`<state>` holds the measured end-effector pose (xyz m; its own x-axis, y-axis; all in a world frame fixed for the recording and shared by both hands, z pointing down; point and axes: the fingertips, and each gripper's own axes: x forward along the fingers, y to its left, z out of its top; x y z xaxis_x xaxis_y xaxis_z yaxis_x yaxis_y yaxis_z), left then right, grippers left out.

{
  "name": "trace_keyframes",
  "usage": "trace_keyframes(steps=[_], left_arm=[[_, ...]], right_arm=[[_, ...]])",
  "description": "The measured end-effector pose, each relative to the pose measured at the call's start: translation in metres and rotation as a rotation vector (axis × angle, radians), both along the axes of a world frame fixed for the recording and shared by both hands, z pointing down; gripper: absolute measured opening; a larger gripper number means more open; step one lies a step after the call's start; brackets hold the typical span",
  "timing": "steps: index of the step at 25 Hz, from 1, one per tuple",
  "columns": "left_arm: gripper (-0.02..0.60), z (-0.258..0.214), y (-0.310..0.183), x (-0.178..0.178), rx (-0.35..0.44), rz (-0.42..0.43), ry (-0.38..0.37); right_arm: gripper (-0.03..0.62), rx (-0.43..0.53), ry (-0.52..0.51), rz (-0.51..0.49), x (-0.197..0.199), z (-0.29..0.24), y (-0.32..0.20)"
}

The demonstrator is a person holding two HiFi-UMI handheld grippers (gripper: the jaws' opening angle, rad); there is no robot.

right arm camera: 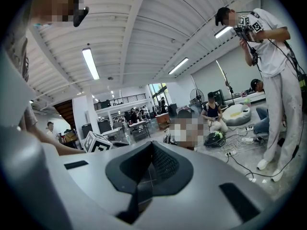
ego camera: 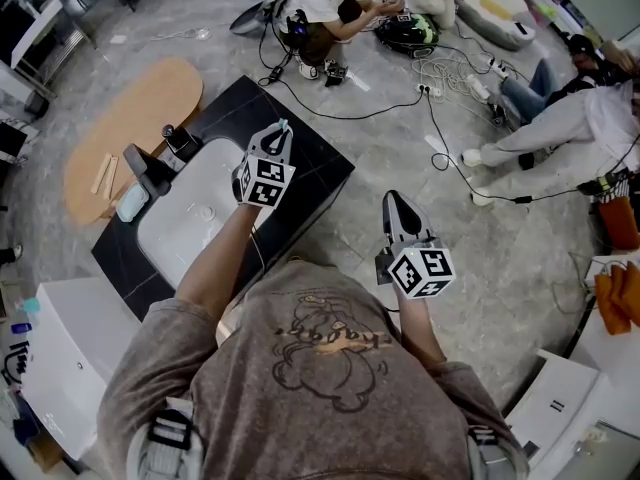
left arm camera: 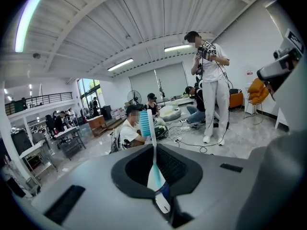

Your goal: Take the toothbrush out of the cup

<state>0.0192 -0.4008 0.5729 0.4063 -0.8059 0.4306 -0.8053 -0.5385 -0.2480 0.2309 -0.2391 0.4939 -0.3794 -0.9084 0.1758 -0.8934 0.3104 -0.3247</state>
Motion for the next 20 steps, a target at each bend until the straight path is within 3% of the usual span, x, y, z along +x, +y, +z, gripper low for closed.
trace_keyframes(steps=[11, 20], left_arm=[[0.04, -0.076, 0.006, 0.003, 0.142, -0.008, 0.112], [0.038, -0.114, 0.041, 0.024, 0.16, 0.064, 0.247]], right_arm=[[0.003, 0.012, 0.002, -0.011, -0.004, -0.004, 0.007], [0.003, 0.015, 0.004, -0.008, -0.003, -0.005, 0.009]])
